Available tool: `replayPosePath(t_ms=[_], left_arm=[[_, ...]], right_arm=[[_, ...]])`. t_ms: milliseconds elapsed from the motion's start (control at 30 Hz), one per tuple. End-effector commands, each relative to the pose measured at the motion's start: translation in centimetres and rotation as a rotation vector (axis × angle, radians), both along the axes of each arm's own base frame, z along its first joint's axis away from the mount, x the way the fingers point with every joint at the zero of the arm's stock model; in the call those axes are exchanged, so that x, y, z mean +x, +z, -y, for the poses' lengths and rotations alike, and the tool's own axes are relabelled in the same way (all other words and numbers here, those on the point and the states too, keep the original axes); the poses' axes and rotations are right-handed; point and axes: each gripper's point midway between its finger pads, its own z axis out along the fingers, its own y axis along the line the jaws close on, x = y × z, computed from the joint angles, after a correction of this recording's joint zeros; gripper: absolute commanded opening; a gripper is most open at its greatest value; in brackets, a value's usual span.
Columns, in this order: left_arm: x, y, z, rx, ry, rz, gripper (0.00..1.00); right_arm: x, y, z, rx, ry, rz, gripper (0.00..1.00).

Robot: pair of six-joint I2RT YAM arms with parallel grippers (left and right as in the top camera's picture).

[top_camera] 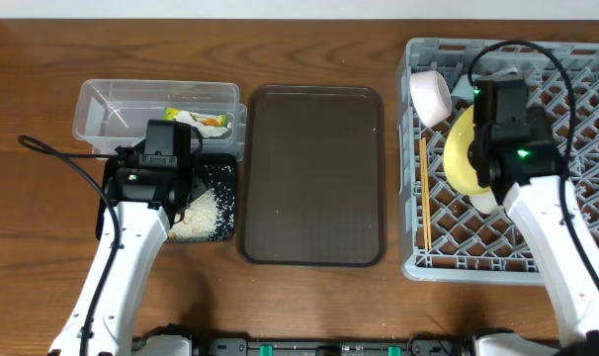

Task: Sort waste into correct bins and load items into the dishwasher rack
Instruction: 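Carry the yellow plate into the rack and stand it upright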

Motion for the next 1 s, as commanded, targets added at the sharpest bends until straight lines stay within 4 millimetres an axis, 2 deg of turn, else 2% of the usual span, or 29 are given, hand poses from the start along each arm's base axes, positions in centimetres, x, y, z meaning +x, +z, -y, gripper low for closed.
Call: replayPosePath(t_ms=[0, 67, 167, 233, 467, 567, 667, 700, 833, 900, 967], left_arm=[[-0.2, -0.2, -0.2, 0.001, 0.017, -0.005, 0.75], [-0.2, -0.2, -0.2, 0.001, 0.017, -0.005, 0.78], [-0.1, -0.1, -0.2, 0.003, 0.013, -0.004, 0.81], [0.1, 0.0, -0.1, 0.012, -0.024, -0.003, 0.82], [2.1, 1.2, 2.0, -0.016, -0.273, 0.037, 0.82], [2.2, 1.3, 2.9, -0.037, -0.357, 0.033, 0.82], [1.3, 0.9, 4.0, -0.086, -0.428, -0.005, 0.84], [0.1, 0.6, 4.6, -0.13, -0.438, -0.041, 0.8], [-1.3, 1.2, 4.8, -0.142, -0.45, -0.051, 0.79], [-2.0, 1.7, 4.7, -0.129, -0.476, -0.029, 0.78], [-3.0, 2.2, 4.7, -0.116, -0.494, 0.002, 0.78]], right_arm=[[0.8, -1.2, -1.6, 0.14, 0.027, 0.026, 0.01], [1.2, -1.7, -2.9, 0.232, 0.057, 0.04, 0.06], [1.4, -2.1, -4.0, 0.343, 0.037, 0.077, 0.39], [1.4, -2.2, -4.2, 0.397, -0.002, 0.103, 0.49], [1.3, -3.0, -5.1, 0.625, -0.066, 0.134, 0.6], [0.4, -3.2, -5.1, 0.786, -0.147, 0.142, 0.71], [-1.0, -3.3, -4.6, 0.889, -0.188, 0.11, 0.75], [-2.0, -3.4, -3.8, 0.912, -0.219, 0.092, 0.77], [-4.8, -3.3, -2.6, 0.923, -0.289, 0.052, 0.78], [-5.7, -3.0, -2.7, 0.916, -0.268, 0.033, 0.79], [-6.4, -2.4, -3.7, 0.936, -0.202, 0.007, 0.8]])
